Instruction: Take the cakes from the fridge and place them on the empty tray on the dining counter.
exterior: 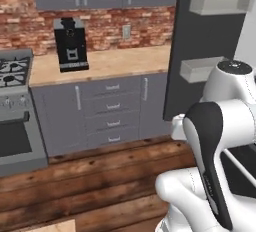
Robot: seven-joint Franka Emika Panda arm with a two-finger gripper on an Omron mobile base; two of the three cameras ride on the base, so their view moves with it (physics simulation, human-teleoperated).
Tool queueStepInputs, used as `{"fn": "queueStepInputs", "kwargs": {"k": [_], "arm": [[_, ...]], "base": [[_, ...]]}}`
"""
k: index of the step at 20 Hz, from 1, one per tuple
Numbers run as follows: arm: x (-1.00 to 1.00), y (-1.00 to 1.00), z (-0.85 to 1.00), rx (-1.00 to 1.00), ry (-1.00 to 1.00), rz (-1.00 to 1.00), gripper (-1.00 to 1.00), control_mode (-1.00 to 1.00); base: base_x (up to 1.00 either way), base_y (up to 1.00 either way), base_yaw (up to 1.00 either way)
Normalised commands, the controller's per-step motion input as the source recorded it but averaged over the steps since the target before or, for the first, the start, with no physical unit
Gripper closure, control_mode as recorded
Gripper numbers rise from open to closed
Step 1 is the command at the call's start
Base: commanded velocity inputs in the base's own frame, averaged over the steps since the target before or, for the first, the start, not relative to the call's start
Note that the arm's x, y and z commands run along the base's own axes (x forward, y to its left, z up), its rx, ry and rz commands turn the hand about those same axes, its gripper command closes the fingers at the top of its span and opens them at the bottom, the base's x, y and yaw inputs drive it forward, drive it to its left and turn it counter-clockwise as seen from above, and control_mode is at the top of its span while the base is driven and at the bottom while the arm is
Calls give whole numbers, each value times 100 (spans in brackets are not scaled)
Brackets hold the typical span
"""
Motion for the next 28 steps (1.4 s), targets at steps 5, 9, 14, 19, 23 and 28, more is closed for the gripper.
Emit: {"fn": "queueStepInputs", "kwargs": {"k": [5, 9, 14, 19, 23, 28], "arm": [[0, 0, 0, 0, 0, 0, -100, 100], [0, 0, 0, 0, 0, 0, -100, 100], [0, 0, 0, 0, 0, 0, -100, 100], [0, 0, 0, 0, 0, 0, -100, 100], [0, 0, 0, 0, 0, 0, -100, 100], [0, 0, 0, 0, 0, 0, -100, 100]], "base": [[0, 20, -40], [27, 52, -28], [51, 65, -17], [22, 31, -27], [1, 0, -48], [21, 11, -51]]}}
